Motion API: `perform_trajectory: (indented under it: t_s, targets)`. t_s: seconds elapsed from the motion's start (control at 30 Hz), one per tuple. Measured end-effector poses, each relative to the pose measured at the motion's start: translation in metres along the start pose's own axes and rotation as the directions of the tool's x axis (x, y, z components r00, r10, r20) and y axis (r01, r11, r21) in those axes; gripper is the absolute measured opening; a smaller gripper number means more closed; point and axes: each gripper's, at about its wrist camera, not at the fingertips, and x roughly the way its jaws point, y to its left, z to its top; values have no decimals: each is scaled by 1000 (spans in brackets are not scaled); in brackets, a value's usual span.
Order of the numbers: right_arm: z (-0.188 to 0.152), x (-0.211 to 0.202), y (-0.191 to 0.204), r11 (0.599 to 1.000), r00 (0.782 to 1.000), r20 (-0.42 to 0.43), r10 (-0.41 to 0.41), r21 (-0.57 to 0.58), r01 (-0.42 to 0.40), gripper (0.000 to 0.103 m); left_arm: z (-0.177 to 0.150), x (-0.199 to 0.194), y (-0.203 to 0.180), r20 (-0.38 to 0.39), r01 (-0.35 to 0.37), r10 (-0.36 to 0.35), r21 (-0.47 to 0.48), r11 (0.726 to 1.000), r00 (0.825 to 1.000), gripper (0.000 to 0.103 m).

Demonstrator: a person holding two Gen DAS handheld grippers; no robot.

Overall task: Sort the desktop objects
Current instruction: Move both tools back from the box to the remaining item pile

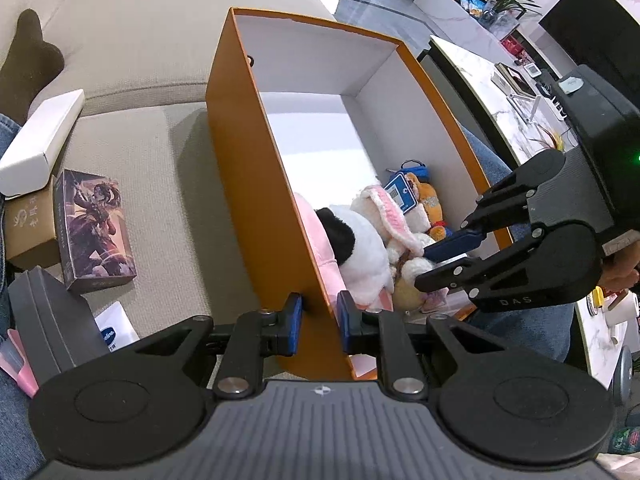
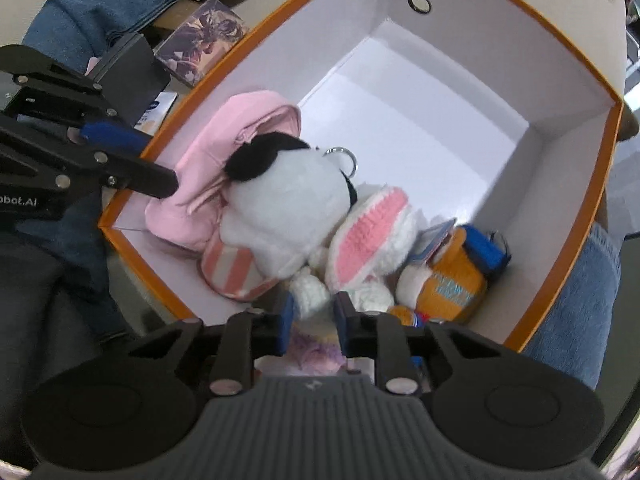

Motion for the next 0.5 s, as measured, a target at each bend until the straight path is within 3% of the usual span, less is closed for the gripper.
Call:
perform_trajectory:
  t_s: [0.23,0.37,0.5]
  targets:
    - [-1,-6,7,999,999,30,-37,-32,38,29,-3,-9,-1,37,4,-5,16,1000,999,21]
    - [-5,-29,10,999,991,124,-47,-7,49,29,-8,-31,2,89,17,-18,7,1000,996,21]
    - [-4,-52,25,998,969,237,-64,19,62,33,-15,-66,15,155,-9,11,-14,1000,988,21]
